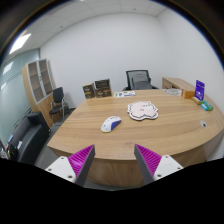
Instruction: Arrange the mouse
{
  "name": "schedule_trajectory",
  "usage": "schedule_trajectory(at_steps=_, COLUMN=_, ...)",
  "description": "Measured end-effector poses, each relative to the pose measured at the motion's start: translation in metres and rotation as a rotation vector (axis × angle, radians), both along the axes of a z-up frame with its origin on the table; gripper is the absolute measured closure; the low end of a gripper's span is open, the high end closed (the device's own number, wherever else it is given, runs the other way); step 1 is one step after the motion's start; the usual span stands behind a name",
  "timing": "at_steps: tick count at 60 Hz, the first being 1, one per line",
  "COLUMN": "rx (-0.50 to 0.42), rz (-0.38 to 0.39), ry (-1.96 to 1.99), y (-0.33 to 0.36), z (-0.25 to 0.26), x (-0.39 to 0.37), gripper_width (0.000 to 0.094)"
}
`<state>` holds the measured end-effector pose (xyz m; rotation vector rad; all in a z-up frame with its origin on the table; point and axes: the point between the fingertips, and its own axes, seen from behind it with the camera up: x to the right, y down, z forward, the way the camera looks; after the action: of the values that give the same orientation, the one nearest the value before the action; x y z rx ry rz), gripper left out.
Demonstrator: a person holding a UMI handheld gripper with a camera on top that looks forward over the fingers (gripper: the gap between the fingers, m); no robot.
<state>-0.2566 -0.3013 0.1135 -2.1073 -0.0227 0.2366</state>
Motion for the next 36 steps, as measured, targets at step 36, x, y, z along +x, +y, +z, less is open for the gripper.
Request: schedule_trajectory(at_steps=36, rx=-0.081, rz=-0.198, ry=-0.053, y=0.069, z=-0.057, x=0.035, gripper_width=0.0123)
